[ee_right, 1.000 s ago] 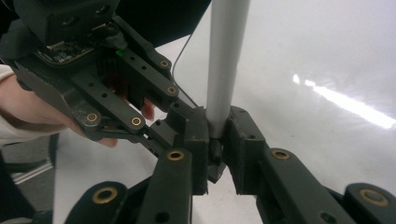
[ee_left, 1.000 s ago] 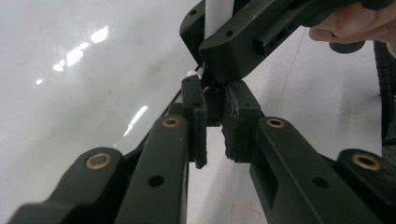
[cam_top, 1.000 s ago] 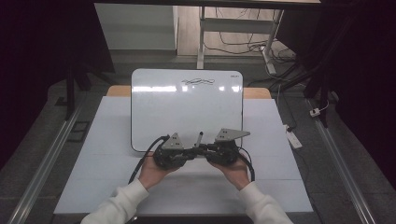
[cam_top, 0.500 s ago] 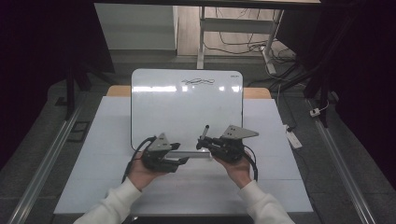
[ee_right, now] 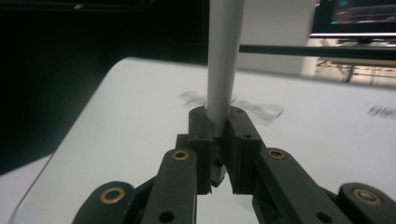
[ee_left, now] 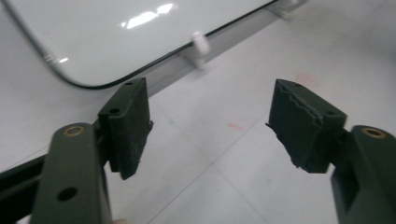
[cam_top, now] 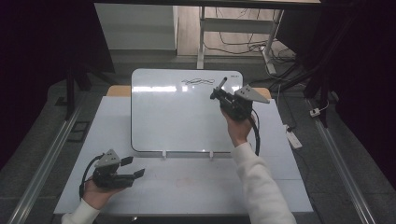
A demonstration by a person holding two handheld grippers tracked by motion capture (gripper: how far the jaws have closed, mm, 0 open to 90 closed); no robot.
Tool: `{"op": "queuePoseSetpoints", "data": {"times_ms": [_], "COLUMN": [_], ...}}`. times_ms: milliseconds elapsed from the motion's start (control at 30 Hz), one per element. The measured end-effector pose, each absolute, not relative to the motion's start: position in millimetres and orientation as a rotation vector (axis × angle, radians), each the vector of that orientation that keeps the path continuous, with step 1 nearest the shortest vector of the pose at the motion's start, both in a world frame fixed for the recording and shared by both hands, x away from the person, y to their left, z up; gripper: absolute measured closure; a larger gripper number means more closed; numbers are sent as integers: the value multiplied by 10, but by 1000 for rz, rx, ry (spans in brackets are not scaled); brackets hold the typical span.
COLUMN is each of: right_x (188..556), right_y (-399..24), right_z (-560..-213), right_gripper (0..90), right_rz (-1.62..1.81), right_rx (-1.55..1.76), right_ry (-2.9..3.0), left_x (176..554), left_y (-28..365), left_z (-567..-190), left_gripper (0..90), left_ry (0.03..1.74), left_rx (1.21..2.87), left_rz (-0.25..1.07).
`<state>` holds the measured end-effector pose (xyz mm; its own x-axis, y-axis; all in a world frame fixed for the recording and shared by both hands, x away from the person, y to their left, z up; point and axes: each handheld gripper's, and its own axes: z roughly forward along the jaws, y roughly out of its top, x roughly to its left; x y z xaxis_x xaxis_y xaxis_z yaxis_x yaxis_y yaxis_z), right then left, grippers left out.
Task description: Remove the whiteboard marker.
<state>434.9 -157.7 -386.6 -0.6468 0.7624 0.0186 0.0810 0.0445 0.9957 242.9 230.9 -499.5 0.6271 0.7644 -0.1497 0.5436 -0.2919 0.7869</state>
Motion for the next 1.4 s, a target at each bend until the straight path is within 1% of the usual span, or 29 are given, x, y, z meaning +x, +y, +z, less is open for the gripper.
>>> {"op": "queuePoseSetpoints", "data": {"times_ms": [67,133,167,400,633,767,867,933,1000,1133,1233,1300,1400], "right_x": [4418,4615,4615,4943,4907,4971,4963,4863,4854,4969,4958,4885,4952], "right_y": [-1572,-1565,-1565,-1527,-1343,-1447,-1448,-1344,-1327,-1441,-1424,-1338,-1384], "right_z": [-3842,-3795,-3795,-3777,-3841,-3769,-3789,-3877,-3875,-3783,-3805,-3853,-3800], "right_gripper": [814,814,814,814,815,814,814,814,814,814,814,814,814], "right_rz": [1643,1637,1637,1637,1581,1574,1572,1552,1522,1544,1542,1531,1551], "right_rx": [861,917,917,1014,945,996,997,930,899,989,986,929,962], "right_ry": [1777,1731,1731,1671,1764,1673,1695,1788,1792,1689,1710,1770,1720], "left_x": [2441,2451,2455,2466,2473,2461,2465,2478,2488,2476,2476,2488,2497], "left_y": [2346,2363,2367,2387,2397,2387,2392,2394,2392,2385,2398,2402,2400], "left_z": [-5012,-5030,-5037,-5058,-5062,-5055,-5053,-5058,-5066,-5065,-5057,-5066,-5076], "left_gripper": [279,268,268,261,258,257,256,255,253,250,251,250,250], "left_ry": [1055,1069,1069,1069,1072,1066,1065,1065,1067,1066,1061,1063,1067], "left_rx": [1970,1965,1967,1968,1961,1964,1961,1960,1963,1963,1958,1957,1961], "left_rz": [323,319,316,321,324,328,330,326,324,329,330,325,322]}}
